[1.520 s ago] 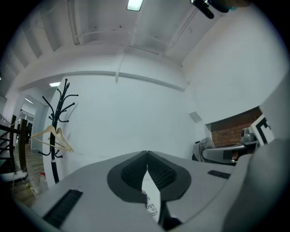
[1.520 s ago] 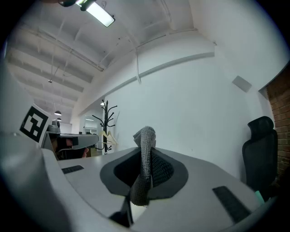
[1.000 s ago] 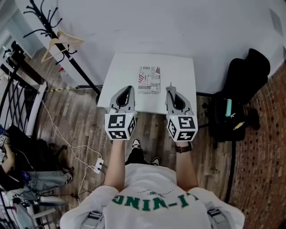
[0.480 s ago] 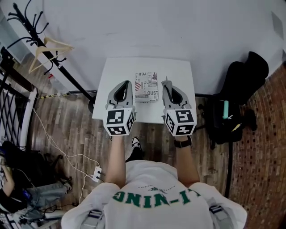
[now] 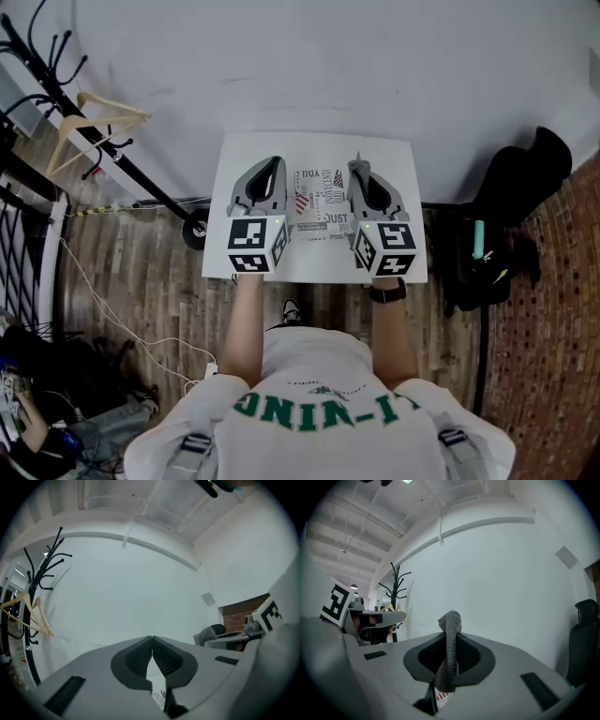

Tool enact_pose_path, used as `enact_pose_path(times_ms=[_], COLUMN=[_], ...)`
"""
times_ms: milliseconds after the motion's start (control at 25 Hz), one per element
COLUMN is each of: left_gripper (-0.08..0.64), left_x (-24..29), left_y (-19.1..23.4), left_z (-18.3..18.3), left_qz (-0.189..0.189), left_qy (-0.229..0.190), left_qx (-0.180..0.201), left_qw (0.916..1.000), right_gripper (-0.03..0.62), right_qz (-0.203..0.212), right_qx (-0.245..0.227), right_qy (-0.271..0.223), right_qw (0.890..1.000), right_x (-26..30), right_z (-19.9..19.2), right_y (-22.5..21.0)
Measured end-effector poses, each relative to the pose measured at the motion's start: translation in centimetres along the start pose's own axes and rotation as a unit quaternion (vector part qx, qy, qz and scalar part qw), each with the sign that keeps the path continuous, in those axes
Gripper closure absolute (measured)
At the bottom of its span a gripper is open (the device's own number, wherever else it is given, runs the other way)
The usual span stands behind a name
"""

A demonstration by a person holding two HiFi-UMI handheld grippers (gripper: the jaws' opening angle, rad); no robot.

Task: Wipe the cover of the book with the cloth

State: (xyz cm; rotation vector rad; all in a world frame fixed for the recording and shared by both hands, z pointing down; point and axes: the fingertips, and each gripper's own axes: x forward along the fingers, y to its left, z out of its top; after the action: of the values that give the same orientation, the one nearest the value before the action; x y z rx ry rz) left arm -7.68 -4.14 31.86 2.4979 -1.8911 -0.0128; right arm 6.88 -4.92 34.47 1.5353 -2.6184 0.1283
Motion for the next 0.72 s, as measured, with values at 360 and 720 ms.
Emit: enact_pose_path(times_ms=[360,720], left_gripper=[0.545,0.546], left_x=[5.8,13.2], left_y=[5.1,8.6], left_z=[-4.6,-8.4], left_qz=[-0.023,0.013], left_qy=[0.041,0.081], left_qx=[-0.024,-0.035], left_qw=[0.9986,0.996], right_gripper=[0.549,0.543], right_qz=[0.001,0.078], right_qx=[0.008,-0.011], right_qy=[0.064,0.155], right_qw=[0.998,0.985], right_x=[7.7,18.4], right_z=[-4.4,-11.0], right_y=[-0.9,-2.9])
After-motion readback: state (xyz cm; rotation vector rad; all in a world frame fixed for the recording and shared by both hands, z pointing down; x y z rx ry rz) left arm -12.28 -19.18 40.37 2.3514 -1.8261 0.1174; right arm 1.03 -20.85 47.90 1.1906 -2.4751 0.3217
